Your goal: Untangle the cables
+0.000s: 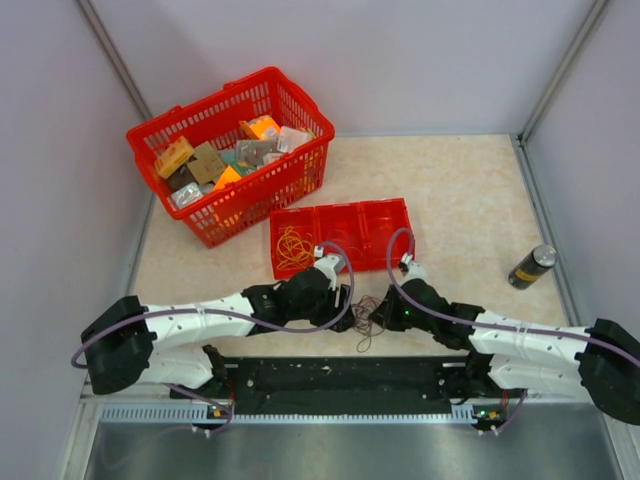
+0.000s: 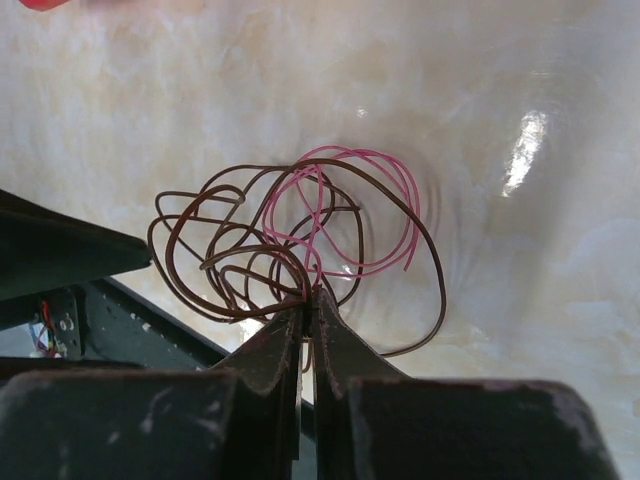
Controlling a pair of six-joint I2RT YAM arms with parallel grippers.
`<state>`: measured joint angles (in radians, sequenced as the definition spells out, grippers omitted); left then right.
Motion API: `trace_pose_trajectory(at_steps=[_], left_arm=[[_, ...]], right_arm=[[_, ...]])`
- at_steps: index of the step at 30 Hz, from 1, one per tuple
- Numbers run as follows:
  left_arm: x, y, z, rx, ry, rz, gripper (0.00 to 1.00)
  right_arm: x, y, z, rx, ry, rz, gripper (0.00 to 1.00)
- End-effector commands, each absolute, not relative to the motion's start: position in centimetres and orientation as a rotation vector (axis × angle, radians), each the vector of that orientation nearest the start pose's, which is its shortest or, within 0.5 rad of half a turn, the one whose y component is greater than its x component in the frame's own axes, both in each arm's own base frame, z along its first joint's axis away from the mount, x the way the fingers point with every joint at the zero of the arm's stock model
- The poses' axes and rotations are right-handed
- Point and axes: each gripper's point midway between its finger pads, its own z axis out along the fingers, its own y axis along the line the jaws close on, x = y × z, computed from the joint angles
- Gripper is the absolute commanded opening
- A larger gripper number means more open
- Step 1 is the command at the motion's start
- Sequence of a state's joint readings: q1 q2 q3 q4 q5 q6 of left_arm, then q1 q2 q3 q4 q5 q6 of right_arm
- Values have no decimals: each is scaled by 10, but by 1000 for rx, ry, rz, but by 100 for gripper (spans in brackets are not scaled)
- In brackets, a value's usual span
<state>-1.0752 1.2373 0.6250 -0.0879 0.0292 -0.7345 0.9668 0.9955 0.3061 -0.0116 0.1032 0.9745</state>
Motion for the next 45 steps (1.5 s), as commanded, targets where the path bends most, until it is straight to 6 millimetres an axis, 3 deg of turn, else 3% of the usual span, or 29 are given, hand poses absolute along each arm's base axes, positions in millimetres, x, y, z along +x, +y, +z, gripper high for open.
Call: trace_pose_trajectory(at_steps=[1,5,12,17,20,23,25,29,37,41,45], left_arm=[[140,-322,86,421,2415,-916,67],[148,-322,79,402,2422,-855,66],[158,-320,77,381,2409,-790,47],[162,-319,81,377,2379,-782,39],[162,-317,81,380,2385,-770,28],[162,-314,84,390,2368,-770,4],[164,-308,89,389,2355,-750,0],[167,-296,119,405,2267,-744,0],[162,-254,210,372,1940,-849,0],[155,-218,265,321,1706,-904,0],[152,-172,299,233,1595,-849,0]], right_arm=[[148,261,67,56,2371,966,0],[145,263,67,47,2377,965,0],[141,267,71,34,2375,974,0],[139,272,74,-1,2369,972,0],[139,273,73,-5,2382,955,0],[142,271,72,-10,2379,926,0],[144,263,66,10,2395,869,2],[152,250,60,60,2390,770,7],[171,206,40,248,2384,476,10],[178,184,33,315,2393,405,10],[184,161,34,361,2371,359,11]])
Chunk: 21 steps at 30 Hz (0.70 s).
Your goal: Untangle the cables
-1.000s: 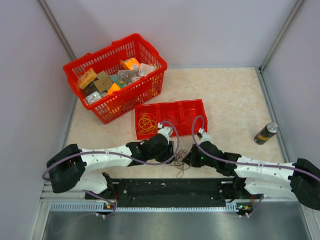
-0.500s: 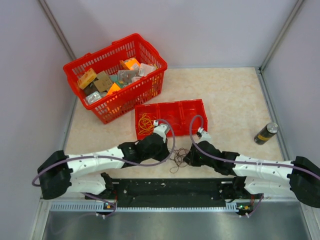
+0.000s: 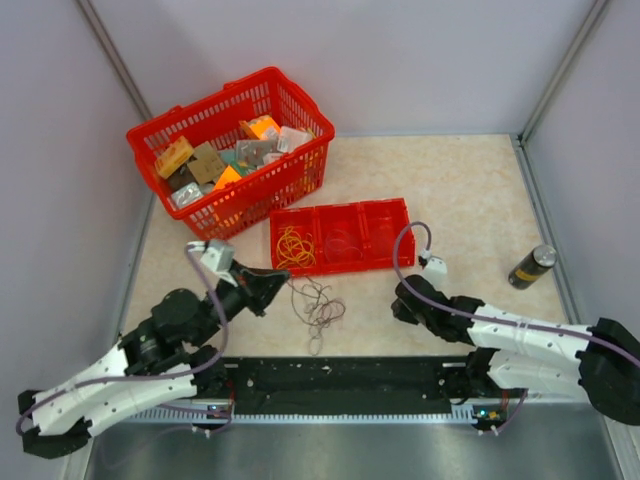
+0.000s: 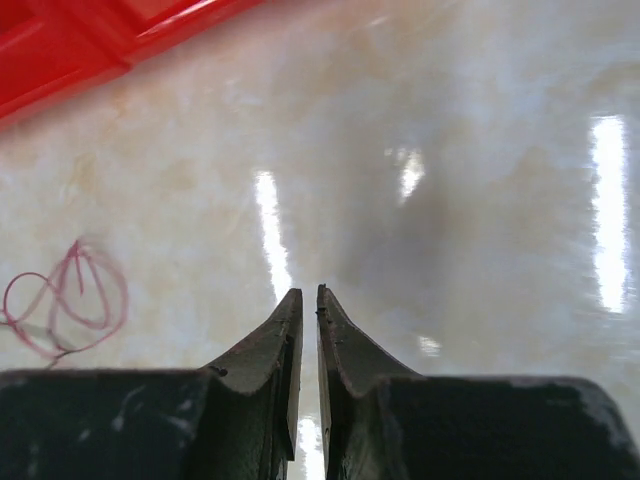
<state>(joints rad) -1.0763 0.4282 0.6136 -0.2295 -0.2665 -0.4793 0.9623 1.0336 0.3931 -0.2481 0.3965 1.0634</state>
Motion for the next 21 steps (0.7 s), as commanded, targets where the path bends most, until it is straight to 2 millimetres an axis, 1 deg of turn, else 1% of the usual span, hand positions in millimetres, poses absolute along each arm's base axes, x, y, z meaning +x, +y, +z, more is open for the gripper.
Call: trace_pose_trajectory(at_steps=[1,5,8,11,13,14,15,16,17,18,21], left_arm=[[152,-159,305,208,1583,-820,0],[148,-114,330,143,1543,-733,0],[144,-89,342,105,1520,-701,0],[139,-71,351,70,1498,-697,0],[136,-67,356,57,1483,-712,0],[135,-66,357,53,1478,-721,0],[134,-67,357,51,1477,-734,0],[133,-68,356,52,1478,-745,0],[133,-70,357,52,1478,-755,0],[133,-74,355,59,1482,-765,0],[133,-86,354,74,1488,-796,0]], right_arm=[[185,155,36,368,2358,350,11],[189,136,46,399,2305,331,11],[191,124,54,413,2276,322,12],[190,118,59,416,2262,311,13],[188,122,61,389,2273,333,19],[187,125,61,346,2289,340,31],[186,132,63,281,2306,365,35],[184,139,66,196,2321,388,47],[182,150,71,114,2337,434,59],[180,162,77,11,2337,491,67],[169,203,96,-262,2294,694,77]])
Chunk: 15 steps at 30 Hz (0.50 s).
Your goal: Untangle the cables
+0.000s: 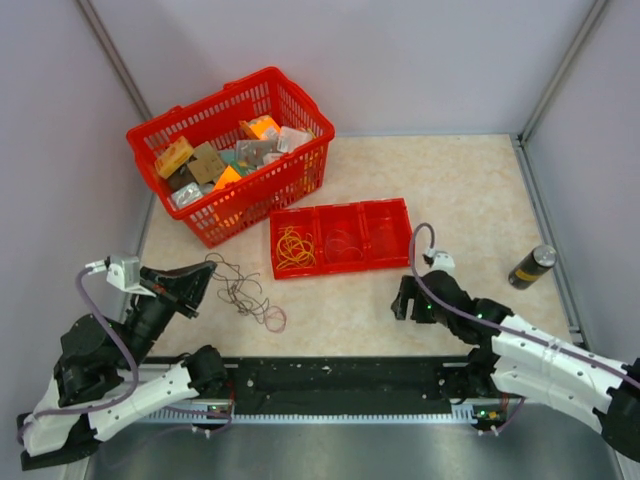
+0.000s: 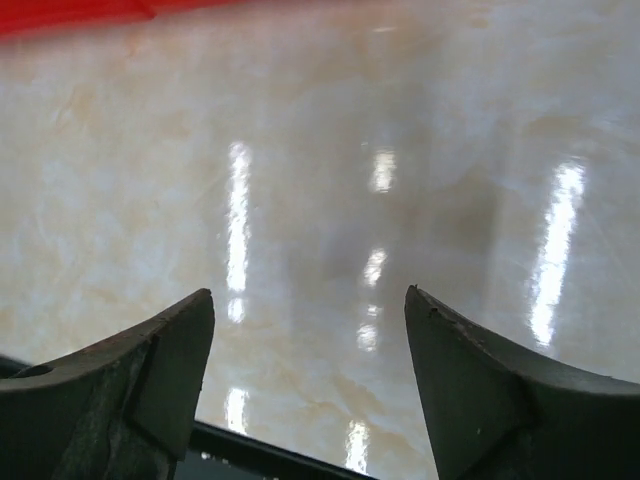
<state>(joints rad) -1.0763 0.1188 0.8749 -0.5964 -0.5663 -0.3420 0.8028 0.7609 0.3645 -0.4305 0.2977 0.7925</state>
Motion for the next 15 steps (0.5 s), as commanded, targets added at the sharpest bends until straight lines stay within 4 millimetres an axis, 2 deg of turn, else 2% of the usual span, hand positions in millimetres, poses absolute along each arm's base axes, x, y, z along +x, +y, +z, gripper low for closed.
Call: trace_pose_trajectory(at_steps=[1,3,5,6,8,11,12,15], left_arm=[[134,-90,354,77,1490,-806,0],[134,-100,354,86,1497,-838,0],[133,-114,356,102,1496,-887,0],[132,-120,357,109,1499,-912,0],[131,-130,361,109,1505,-957,0],[127,-136,373,102,1499,-1015,0],[126,-136,379,97,1494,-1031,0],[121,-135,397,86,1476,-1073,0]], right_arm=[[163,218,103,-355,2263,747,80],[153,246,121,-502,2182,817,85],[144,275,137,-603,2115,889,86],[131,293,141,-667,2093,953,86],[123,326,158,-699,2008,1070,86],[118,370,170,-686,1973,1220,85],[117,386,164,-697,1991,1251,84],[115,418,167,-766,1937,1250,81]])
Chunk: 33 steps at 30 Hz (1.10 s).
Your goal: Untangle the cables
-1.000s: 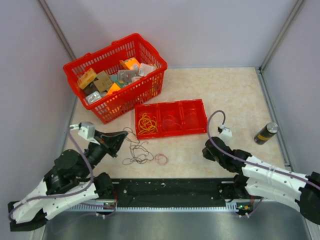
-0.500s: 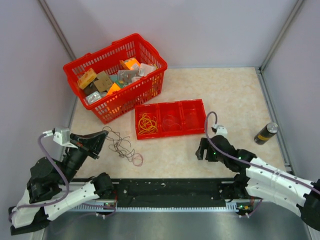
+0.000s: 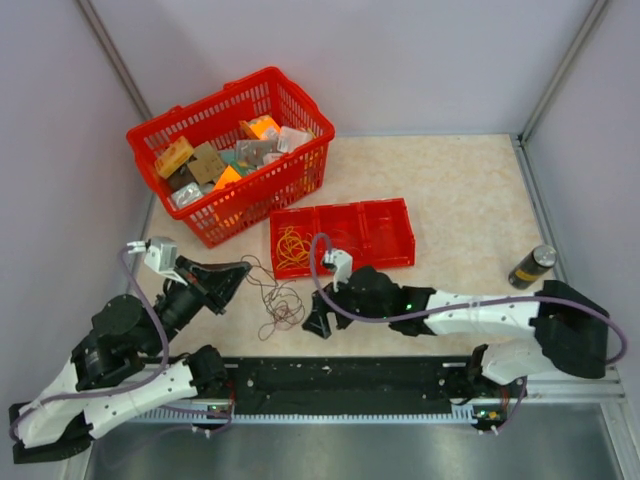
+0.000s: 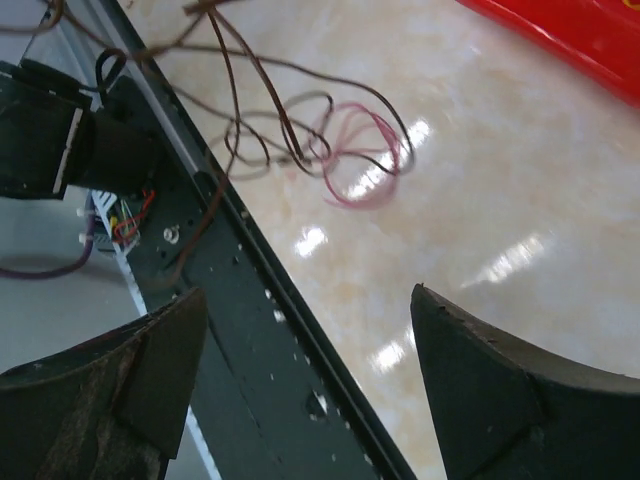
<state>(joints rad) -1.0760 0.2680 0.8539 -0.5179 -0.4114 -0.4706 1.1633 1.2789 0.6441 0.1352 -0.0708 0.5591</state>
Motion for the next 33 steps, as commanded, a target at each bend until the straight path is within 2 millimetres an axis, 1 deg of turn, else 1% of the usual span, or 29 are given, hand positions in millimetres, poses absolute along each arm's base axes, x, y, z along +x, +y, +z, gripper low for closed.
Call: trace_pose_trajectory(at_steps=[1,3,5,8,10,12,14,16,17,19,21,22,23,24,26,27,28,30,31,33], left_arm=[[120,-137,401,86,1472,-1091,0],[115,-142,411,108,1453,-1138,0],[109,-148,421,137,1442,-1182,0],[99,-156,437,175,1411,-1253,0],[93,-163,447,203,1374,-1309,0],[86,-169,457,232,1331,-1362,0],[81,-177,466,268,1303,-1407,0],[74,-185,474,308,1279,-1450,0],[68,-191,477,355,1267,-1478,0],[62,-201,479,411,1263,-1511,0],[59,-209,481,447,1261,-1529,0],[60,-210,482,452,1259,-1522,0],[61,-209,482,455,1260,-1508,0],[65,-207,482,444,1265,-1482,0],[71,-199,482,419,1267,-1427,0],[76,-193,482,398,1273,-1386,0],[84,-186,478,363,1300,-1329,0],[100,-167,471,292,1337,-1203,0],[109,-156,467,243,1359,-1130,0],[125,-133,456,156,1405,-995,0]], right_arm=[[118,426,169,-763,1911,1226,81],[127,434,172,-750,1881,1194,81],[138,436,180,-696,1850,1164,81],[141,441,199,-664,1772,1205,81],[145,444,207,-617,1740,1231,81],[148,447,215,-561,1722,1256,79],[158,449,219,-464,1725,1265,72],[165,447,219,-361,1738,1280,60],[167,445,217,-320,1741,1288,53],[168,443,214,-272,1740,1300,47],[173,436,205,-239,1769,1257,29],[179,428,198,-192,1801,1211,21],[184,419,186,-151,1845,1149,14],[189,404,173,-108,1885,1068,10],[196,370,150,-37,1949,908,5],[199,347,137,3,1974,817,3],[199,325,123,35,2010,732,2],[199,283,100,95,2062,596,2],[197,262,94,129,2082,563,4],[191,218,72,191,2132,463,7]])
